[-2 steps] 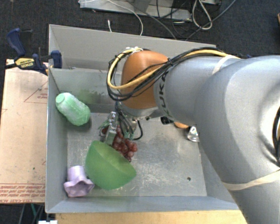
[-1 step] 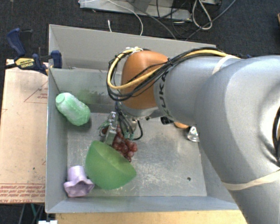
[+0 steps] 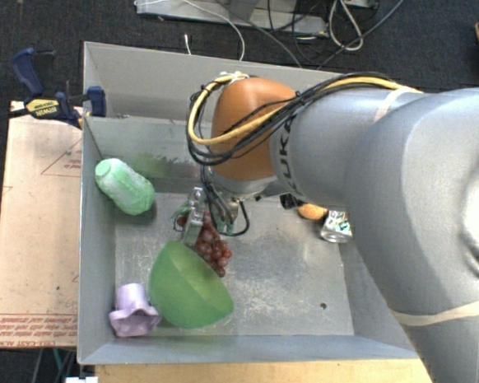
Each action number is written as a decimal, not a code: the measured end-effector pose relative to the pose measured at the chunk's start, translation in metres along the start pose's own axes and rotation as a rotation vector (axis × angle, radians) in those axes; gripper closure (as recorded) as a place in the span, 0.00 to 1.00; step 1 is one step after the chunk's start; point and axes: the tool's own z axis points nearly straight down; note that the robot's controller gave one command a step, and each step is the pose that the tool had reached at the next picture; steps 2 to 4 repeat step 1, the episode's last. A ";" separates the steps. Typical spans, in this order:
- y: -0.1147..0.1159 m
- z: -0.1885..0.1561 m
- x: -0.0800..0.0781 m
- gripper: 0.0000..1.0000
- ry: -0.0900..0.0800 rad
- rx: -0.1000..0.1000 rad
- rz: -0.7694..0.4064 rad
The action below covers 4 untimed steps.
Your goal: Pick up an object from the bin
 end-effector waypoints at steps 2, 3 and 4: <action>0.001 -0.039 -0.002 1.00 -0.008 -0.004 0.000; 0.001 -0.039 -0.002 1.00 -0.008 -0.004 0.000; 0.001 -0.039 -0.002 1.00 -0.008 -0.004 0.000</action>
Offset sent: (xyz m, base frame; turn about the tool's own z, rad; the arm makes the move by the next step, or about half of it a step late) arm 0.0016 0.0005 0.0632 0.0001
